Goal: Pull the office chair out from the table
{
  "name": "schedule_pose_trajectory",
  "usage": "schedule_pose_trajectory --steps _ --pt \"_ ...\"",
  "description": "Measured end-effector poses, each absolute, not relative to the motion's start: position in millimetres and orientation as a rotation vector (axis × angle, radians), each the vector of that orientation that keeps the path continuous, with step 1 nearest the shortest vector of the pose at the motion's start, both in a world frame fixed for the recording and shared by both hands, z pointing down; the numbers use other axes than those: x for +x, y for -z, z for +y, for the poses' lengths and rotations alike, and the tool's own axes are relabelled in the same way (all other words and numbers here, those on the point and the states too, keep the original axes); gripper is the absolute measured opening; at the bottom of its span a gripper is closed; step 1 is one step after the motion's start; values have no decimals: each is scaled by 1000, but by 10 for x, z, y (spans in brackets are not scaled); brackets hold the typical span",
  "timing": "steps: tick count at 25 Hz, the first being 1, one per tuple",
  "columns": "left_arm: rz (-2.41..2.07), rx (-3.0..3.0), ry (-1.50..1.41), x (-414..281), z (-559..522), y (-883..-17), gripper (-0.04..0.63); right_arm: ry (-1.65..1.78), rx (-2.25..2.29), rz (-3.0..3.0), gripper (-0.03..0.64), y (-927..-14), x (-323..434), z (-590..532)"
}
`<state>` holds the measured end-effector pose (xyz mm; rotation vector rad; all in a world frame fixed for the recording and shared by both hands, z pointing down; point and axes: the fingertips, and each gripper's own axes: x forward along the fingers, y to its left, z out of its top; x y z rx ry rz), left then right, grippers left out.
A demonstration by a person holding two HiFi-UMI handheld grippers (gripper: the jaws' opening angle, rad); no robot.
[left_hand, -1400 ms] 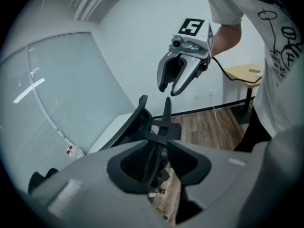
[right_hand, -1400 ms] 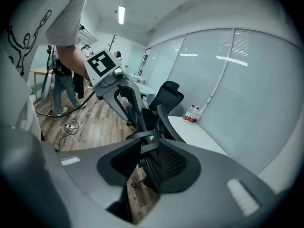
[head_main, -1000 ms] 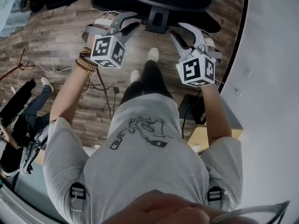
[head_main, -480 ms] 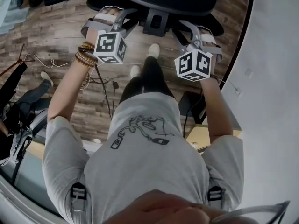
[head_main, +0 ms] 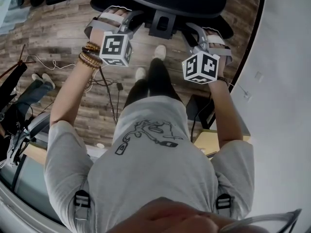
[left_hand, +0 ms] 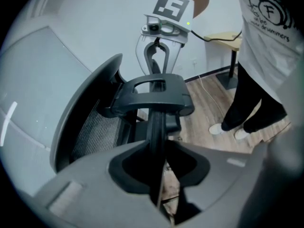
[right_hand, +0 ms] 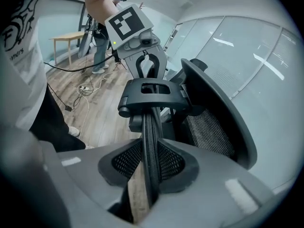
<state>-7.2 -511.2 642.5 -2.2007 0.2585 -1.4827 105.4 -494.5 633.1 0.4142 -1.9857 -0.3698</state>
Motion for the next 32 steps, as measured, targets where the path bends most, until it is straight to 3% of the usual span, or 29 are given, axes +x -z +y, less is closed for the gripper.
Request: schedule_pose_trajectory --steps 32 --pt "176 -2211 1494 -224 -4107 -6408 101 296 412 -1963 104 -6314 908 -3981"
